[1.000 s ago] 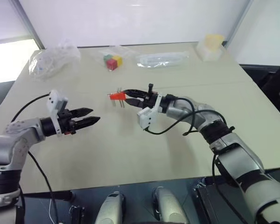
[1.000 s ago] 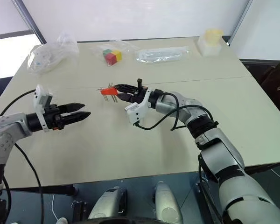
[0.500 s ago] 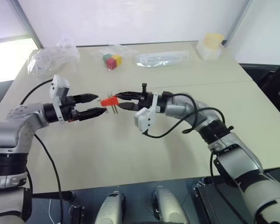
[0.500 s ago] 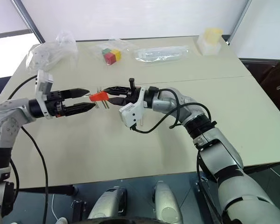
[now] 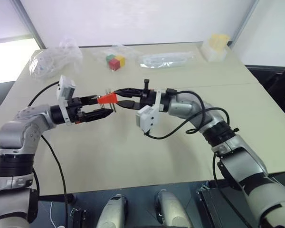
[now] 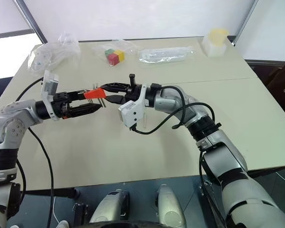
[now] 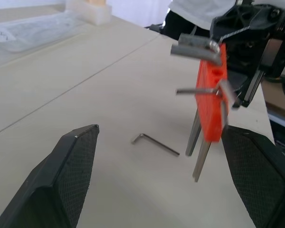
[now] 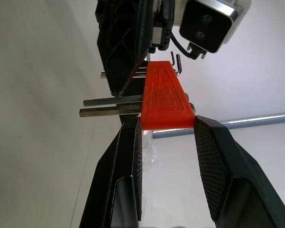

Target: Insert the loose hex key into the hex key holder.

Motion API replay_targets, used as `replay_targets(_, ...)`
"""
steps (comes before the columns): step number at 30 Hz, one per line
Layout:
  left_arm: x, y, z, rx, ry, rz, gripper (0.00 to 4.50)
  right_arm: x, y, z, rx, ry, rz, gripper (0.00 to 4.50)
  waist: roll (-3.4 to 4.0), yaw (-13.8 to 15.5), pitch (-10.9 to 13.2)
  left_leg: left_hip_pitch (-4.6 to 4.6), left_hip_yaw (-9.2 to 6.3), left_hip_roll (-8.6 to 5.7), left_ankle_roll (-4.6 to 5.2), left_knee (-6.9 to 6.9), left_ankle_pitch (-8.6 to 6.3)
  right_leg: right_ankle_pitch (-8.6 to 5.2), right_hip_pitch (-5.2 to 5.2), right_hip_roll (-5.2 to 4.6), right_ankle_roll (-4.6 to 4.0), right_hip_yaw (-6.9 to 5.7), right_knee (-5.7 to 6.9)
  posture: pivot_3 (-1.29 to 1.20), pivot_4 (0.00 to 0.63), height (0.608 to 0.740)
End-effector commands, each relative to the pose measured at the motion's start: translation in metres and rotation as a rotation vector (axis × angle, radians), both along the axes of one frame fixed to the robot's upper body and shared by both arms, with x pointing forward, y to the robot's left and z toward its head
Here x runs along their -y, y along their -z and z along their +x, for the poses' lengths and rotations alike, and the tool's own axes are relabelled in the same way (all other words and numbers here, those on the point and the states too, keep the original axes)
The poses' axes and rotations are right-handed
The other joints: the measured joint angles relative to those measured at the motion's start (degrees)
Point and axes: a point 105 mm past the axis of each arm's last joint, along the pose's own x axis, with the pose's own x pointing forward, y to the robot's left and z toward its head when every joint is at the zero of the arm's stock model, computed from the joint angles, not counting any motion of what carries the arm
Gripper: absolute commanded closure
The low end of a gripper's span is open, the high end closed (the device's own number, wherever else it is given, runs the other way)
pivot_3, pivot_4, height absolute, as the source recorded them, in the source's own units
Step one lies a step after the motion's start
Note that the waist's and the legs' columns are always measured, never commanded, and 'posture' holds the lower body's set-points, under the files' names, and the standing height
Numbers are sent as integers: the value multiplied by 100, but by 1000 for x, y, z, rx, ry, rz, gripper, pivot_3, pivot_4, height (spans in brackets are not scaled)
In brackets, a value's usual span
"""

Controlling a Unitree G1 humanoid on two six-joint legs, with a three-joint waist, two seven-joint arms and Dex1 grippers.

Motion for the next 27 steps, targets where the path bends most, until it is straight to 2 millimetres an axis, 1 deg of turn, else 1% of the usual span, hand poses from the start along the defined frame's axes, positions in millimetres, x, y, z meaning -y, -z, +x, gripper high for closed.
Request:
replay_targets(1, 1, -23, -3, 65, 6, -46, 281, 1, -14, -4, 18, -20, 38, 3471, 0, 0, 0, 0, 0, 0, 0, 0, 0, 0, 0, 0, 0, 0, 0, 0, 150, 740)
replay_targets(4, 1, -29, -4, 64, 7, -73, 281, 2, -11, -3, 4, -18, 28, 3471, 0, 3, 0, 0, 0, -1, 0, 0, 0, 0, 0, 0, 0, 0, 0, 0, 150, 740)
replay_targets(11, 2, -35, -5, 63, 7, -107, 281, 3, -9, -2, -9, -13, 23, 3471, 0, 42, 0, 0, 0, -2, 0, 1, 0, 0, 0, -1, 0, -2, 0, 0, 150, 740)
replay_targets(19, 4, -32, -7, 51, 11, -111, 281, 4, -10, -1, -12, -8, 23, 3471, 0, 58, 0, 0, 0, -3, 0, 2, 0, 0, 1, -2, 0, -2, 0, 0, 150, 740)
replay_targets(21, 5, -29, -7, 43, 15, -107, 792, 4, -12, 0, -13, -6, 28, 3471, 0, 56, 0, 0, 0, -3, 0, 1, 0, 0, 0, -1, 0, -2, 0, 0, 150, 740)
replay_targets(27, 8, -24, -11, 20, 33, -104, 792, 5, -13, 1, -15, 2, 32, 3471, 0, 55, 0, -1, 1, -4, 0, 1, 0, 0, 0, -2, 0, -2, 0, 0, 150, 740)
